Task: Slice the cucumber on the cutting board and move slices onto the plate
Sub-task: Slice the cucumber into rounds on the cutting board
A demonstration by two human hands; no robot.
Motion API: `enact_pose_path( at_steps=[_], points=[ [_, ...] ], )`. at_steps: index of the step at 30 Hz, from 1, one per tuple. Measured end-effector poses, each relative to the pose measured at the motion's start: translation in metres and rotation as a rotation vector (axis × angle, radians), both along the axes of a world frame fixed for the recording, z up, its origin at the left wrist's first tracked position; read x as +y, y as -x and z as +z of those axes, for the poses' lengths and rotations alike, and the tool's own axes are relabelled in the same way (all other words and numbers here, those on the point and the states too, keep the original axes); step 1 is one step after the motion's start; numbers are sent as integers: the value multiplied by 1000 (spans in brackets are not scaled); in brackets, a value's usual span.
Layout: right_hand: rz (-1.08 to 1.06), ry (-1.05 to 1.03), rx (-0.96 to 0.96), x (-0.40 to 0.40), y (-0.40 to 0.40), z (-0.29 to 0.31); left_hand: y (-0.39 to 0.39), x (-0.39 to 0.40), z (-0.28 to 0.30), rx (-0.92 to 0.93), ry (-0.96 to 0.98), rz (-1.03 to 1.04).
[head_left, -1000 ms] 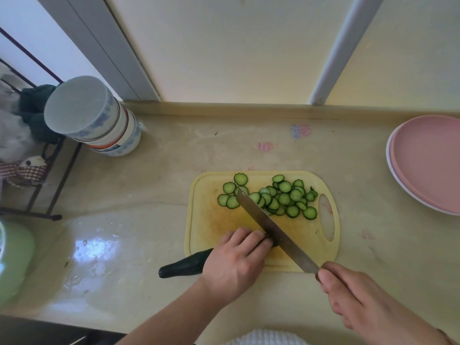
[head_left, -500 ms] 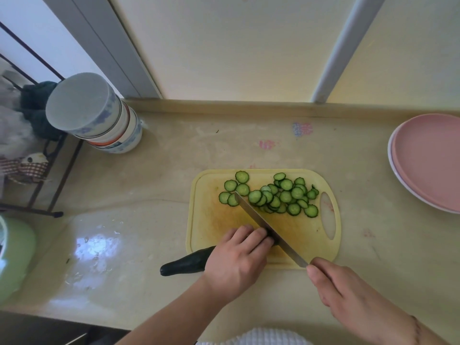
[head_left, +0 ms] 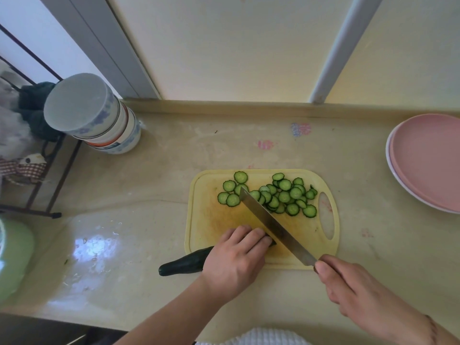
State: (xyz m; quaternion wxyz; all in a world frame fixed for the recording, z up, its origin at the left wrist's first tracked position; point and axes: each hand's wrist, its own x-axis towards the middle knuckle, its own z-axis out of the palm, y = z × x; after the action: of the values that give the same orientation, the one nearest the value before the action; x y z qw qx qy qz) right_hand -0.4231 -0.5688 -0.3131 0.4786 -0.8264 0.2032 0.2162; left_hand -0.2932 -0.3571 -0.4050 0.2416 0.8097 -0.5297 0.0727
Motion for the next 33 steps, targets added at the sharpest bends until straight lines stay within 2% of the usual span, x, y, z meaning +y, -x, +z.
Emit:
enact_pose_path(
  at_steps=[3, 15, 20, 27, 33],
  points=[
    [2, -76, 9, 3, 0, 9, 0, 0, 1, 5, 0, 4],
    [31, -56, 35, 10, -4, 6, 0, -1, 0, 8, -4, 4],
    [78, 43, -18, 14, -7, -12, 1, -1, 1, 5, -10, -6],
    [42, 60, -19, 0, -8, -13, -1, 0, 0, 8, -4, -3],
    [25, -31, -12, 2, -6, 0, -1, 0, 0, 20, 9, -4]
  ],
)
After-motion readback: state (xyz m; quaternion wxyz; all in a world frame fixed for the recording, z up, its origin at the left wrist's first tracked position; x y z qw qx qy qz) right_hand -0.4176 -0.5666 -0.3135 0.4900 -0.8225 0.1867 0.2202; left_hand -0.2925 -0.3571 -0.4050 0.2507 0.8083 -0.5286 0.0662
